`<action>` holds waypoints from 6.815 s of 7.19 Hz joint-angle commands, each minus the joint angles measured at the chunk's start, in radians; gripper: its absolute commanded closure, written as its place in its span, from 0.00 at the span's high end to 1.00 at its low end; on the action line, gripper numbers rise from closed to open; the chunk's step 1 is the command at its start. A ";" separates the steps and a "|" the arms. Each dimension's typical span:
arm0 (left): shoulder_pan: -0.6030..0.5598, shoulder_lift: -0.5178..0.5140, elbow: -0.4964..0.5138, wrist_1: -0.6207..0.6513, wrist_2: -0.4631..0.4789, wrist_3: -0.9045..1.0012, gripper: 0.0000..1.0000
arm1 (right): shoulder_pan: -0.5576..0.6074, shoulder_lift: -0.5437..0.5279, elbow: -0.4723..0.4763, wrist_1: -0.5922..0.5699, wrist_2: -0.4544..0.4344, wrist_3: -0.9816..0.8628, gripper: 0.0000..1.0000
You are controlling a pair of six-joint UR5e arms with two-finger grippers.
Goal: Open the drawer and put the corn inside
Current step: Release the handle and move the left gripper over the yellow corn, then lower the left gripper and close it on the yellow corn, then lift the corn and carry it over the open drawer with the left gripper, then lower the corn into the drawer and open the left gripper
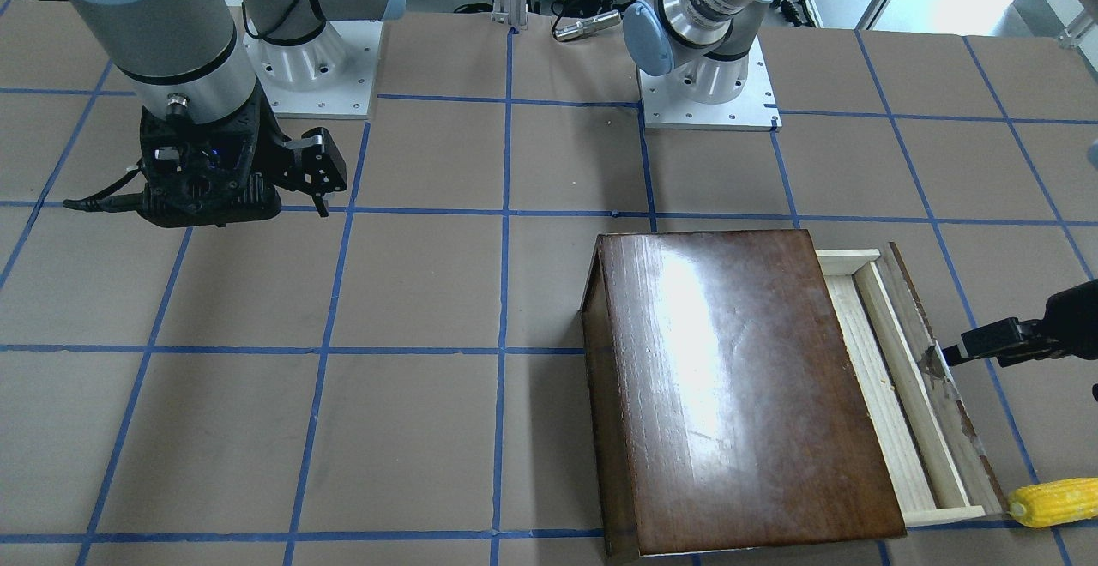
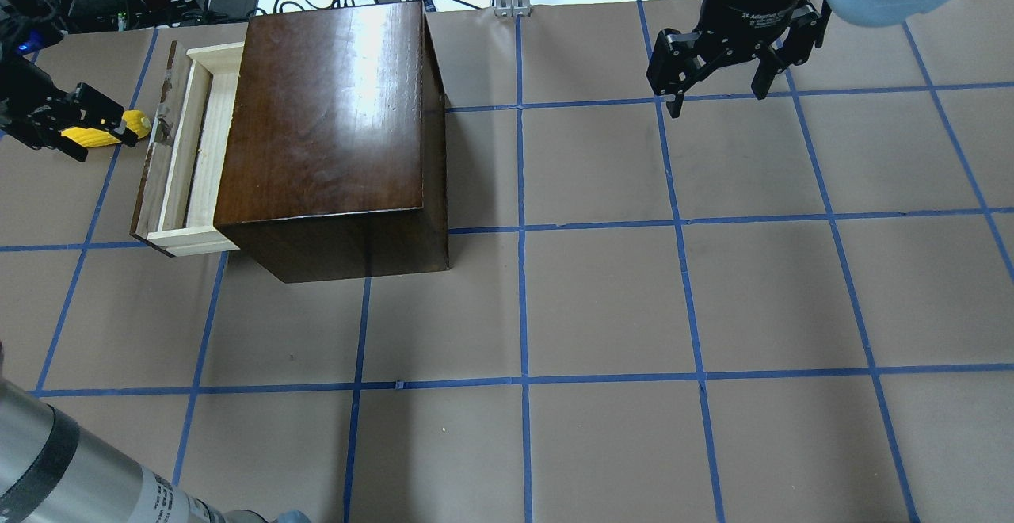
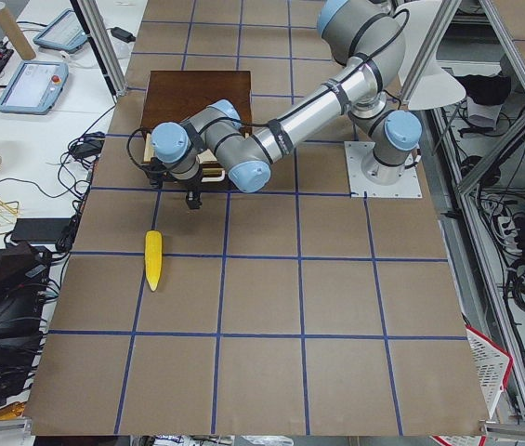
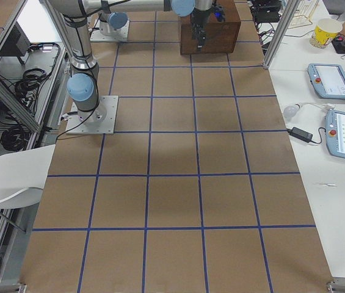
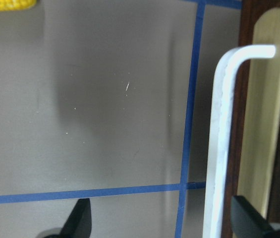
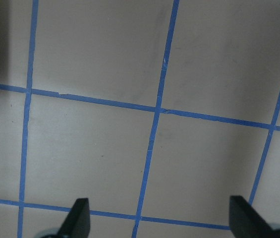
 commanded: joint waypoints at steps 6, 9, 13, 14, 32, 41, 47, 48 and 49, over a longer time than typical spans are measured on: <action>-0.002 -0.182 0.202 0.163 0.235 0.647 1.00 | 0.000 0.000 0.000 0.000 0.000 0.000 1.00; 0.000 -0.250 0.210 0.286 0.258 1.040 1.00 | 0.000 0.000 0.000 0.000 0.000 0.000 1.00; 0.000 -0.316 0.239 0.371 0.146 1.451 0.98 | 0.000 0.000 0.000 0.001 0.000 -0.001 1.00; 0.000 -0.329 0.239 0.372 0.147 1.489 0.98 | 0.000 0.000 0.000 0.001 0.000 -0.001 1.00; -0.020 -0.192 0.276 0.159 0.111 0.994 0.00 | 0.000 0.000 0.000 0.001 0.000 0.000 1.00; -0.255 -0.007 0.255 -0.105 0.124 -0.243 0.00 | 0.000 0.000 0.000 0.000 0.000 0.000 1.00; -0.269 -0.003 0.143 -0.091 0.128 -0.332 0.00 | 0.000 0.000 0.000 0.000 0.000 0.000 1.00; -0.269 -0.004 0.143 -0.093 0.126 -0.330 0.70 | 0.000 0.000 0.000 0.000 0.000 -0.001 1.00; -0.267 -0.007 0.141 -0.099 0.126 -0.321 0.82 | 0.000 0.000 0.000 0.001 0.000 -0.001 1.00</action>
